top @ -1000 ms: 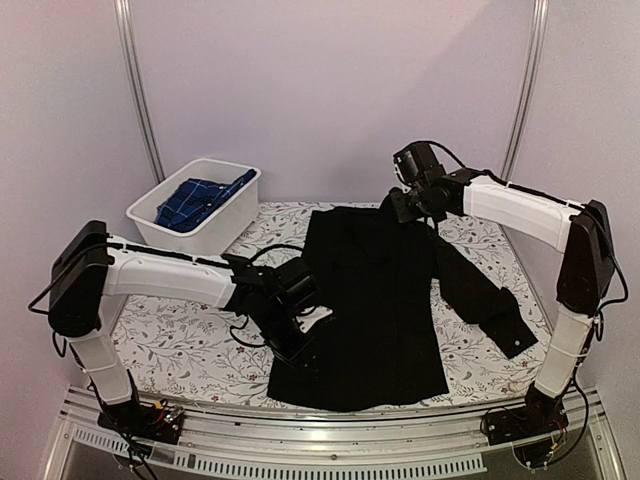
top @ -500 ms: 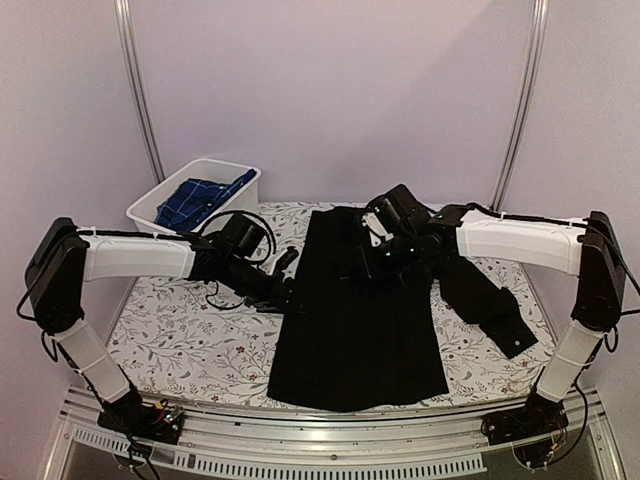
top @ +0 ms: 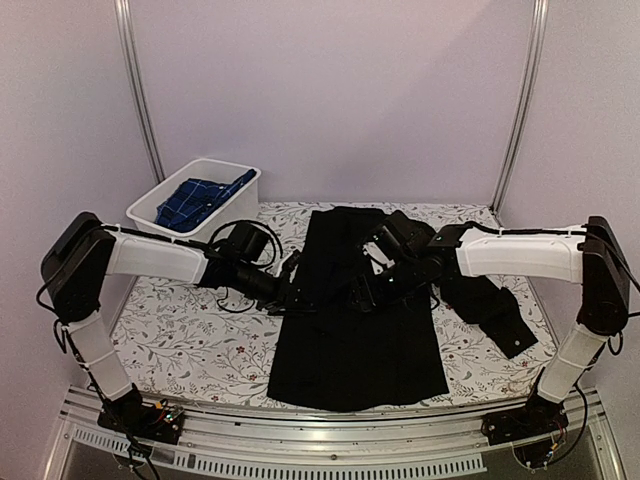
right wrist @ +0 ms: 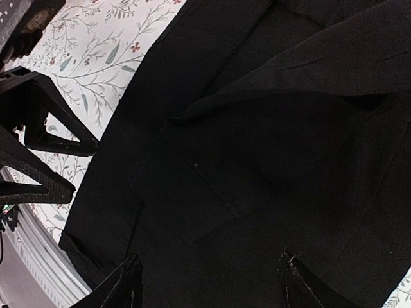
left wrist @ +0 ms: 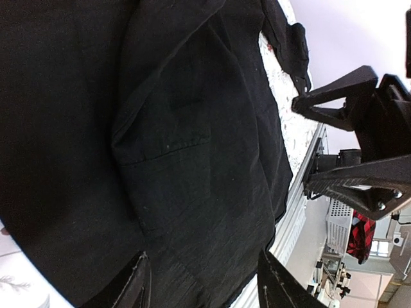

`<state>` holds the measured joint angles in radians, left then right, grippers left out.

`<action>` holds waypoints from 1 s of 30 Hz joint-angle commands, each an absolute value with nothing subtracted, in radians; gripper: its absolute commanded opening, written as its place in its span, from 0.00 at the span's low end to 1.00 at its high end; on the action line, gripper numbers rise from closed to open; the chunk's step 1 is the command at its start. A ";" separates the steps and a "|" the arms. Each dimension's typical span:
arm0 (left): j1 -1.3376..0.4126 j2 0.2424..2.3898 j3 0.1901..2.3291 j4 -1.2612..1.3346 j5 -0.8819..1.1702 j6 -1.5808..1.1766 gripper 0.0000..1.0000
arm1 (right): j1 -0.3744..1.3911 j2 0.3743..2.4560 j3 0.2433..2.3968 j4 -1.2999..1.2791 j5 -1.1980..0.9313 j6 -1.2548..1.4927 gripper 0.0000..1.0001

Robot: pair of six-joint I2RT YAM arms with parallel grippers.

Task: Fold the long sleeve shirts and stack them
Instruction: Place the sleeve of the 1/3-folded shirt, then smooth out the 1/3-folded shirt at the center of the board.

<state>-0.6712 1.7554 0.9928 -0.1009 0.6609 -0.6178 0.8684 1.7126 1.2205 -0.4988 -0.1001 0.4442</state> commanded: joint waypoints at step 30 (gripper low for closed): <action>-0.805 1.830 1.368 -0.422 0.431 -0.509 0.00 | 0.549 1.748 1.311 -0.255 0.105 0.383 0.71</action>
<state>-0.7826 1.9591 1.2640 -0.3069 0.5220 -0.5968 0.5556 1.7020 1.2411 -0.2943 0.1169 0.4343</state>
